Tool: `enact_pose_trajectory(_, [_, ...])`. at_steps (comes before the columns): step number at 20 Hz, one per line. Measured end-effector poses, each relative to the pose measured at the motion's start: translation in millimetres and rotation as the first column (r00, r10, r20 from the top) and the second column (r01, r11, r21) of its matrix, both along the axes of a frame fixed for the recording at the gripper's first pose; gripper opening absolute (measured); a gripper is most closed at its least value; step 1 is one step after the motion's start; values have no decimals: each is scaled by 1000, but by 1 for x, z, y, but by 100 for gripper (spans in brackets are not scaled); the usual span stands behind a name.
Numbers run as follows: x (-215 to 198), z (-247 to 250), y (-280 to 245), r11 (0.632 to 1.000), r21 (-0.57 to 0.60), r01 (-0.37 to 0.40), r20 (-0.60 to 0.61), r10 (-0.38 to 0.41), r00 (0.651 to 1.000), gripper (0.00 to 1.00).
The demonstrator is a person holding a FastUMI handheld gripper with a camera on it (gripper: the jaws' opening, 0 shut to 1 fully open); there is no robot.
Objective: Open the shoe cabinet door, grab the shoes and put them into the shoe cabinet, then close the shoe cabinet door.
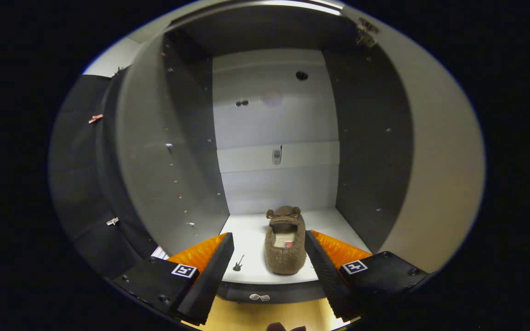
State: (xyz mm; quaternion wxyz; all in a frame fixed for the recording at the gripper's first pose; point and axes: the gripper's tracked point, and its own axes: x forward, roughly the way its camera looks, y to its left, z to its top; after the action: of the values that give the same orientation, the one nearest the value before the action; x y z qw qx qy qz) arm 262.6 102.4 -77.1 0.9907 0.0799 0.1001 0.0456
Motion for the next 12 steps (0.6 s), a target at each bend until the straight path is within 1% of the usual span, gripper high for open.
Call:
enact_pose_trajectory(2, [-40, 8, -4, 1000, -16, 6, 42, -5, 999, 98])
enact_pose_trajectory(4, [-80, 16, -3, 999, -32, -4, 82, 7, 997, 98])
enact_pose_trajectory(10, [-181, 27, -19, 997, -77, -26, 141, 37, 989, 98])
enact_pose_trajectory(12, [-213, 29, -31, 994, -104, -25, 147, 41, 988, 98])
